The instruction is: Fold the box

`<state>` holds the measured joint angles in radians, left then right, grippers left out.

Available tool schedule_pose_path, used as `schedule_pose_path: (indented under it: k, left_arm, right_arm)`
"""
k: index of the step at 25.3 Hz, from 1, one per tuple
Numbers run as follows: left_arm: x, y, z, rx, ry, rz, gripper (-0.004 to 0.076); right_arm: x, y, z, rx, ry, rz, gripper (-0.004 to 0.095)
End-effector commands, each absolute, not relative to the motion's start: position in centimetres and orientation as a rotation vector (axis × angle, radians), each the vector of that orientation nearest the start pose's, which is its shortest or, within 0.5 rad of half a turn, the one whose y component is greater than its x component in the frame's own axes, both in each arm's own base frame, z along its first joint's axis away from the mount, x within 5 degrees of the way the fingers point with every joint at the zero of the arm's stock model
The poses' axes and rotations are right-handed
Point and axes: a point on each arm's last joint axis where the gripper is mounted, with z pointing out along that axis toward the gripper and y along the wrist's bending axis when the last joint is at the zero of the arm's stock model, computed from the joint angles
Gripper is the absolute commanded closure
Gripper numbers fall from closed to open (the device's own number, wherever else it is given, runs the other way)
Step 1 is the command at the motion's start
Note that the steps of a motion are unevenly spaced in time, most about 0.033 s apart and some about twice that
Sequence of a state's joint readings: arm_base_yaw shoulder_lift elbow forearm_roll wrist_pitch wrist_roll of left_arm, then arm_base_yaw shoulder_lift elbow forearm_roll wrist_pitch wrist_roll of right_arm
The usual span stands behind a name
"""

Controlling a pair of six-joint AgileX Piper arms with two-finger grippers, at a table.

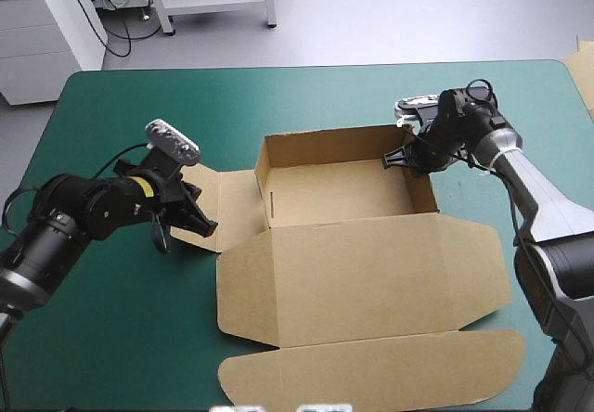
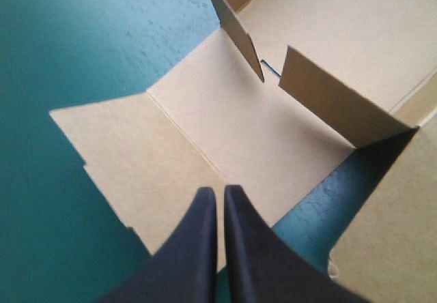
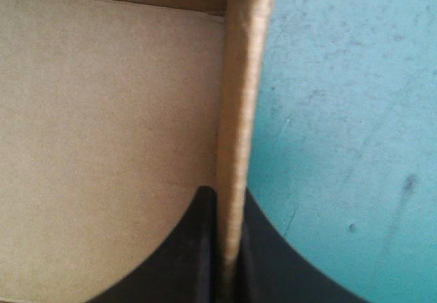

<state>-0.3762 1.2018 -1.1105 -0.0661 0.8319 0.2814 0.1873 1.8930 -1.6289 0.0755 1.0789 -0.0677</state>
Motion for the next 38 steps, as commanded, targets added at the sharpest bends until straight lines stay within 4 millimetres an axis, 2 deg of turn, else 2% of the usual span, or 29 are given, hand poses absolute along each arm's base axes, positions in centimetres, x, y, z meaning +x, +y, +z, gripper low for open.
schedule_pose_path:
  k: [1,4,7,12,16,17,21,22,24,27,28,33,38]
  left_arm:
    - [21.0,-8.2,35.4,0.628,2.209,-0.186,0.0732]
    - [18.5,-7.3,32.7,0.615,2.25,-0.191,0.0732]
    - [17.1,-6.8,31.5,0.534,2.209,-0.226,0.0732]
    - [14.3,-5.7,30.9,0.497,2.136,-0.231,0.0732]
    - [13.0,-5.3,31.0,0.493,2.12,-0.236,0.0732]
    - [12.7,-5.2,30.9,0.493,2.114,-0.235,0.0732]
    - [12.5,-5.0,30.9,0.504,2.11,-0.216,0.0732]
    - [12.5,-5.0,30.9,0.509,2.118,-0.212,0.0732]
    - [12.4,-5.0,30.7,0.514,2.128,-0.208,0.0732]
    - [12.3,-5.0,30.0,0.52,2.155,-0.207,0.0732]
    - [12.2,-4.9,29.4,0.531,2.185,-0.201,0.0732]
    - [12.1,-4.7,28.9,0.511,2.202,-0.193,0.0732]
    - [11.1,-4.4,29.7,0.498,2.137,-0.197,0.0732]
  right_arm:
    - [38.3,8.0,27.4,-0.394,2.893,0.108,0.0924]
    - [38.4,8.0,27.4,-0.392,2.88,0.108,0.0924]
    - [38.6,8.0,27.4,-0.389,2.866,0.109,0.0923]
    - [38.8,8.0,27.9,-0.387,2.846,0.11,0.0904]
    - [39.0,8.1,29.4,-0.387,2.819,0.115,0.0799]
    - [39.2,8.1,30.3,-0.387,2.801,0.114,0.0742]
    - [39.4,8.2,32.9,-0.383,2.756,0.114,0.0587]
    - [39.2,8.1,34.4,-0.369,2.712,0.121,0.0497]
    - [38.4,8.0,36.1,-0.365,2.666,0.119,0.041]
    - [37.1,7.5,38.2,-0.362,2.61,0.086,0.0388]
    - [36.1,7.3,39.6,-0.358,2.573,0.082,0.0388]
    - [33.8,6.7,42.5,-0.343,2.493,0.069,0.0388]
    - [34.6,6.8,41.6,-0.307,2.523,0.071,0.0388]
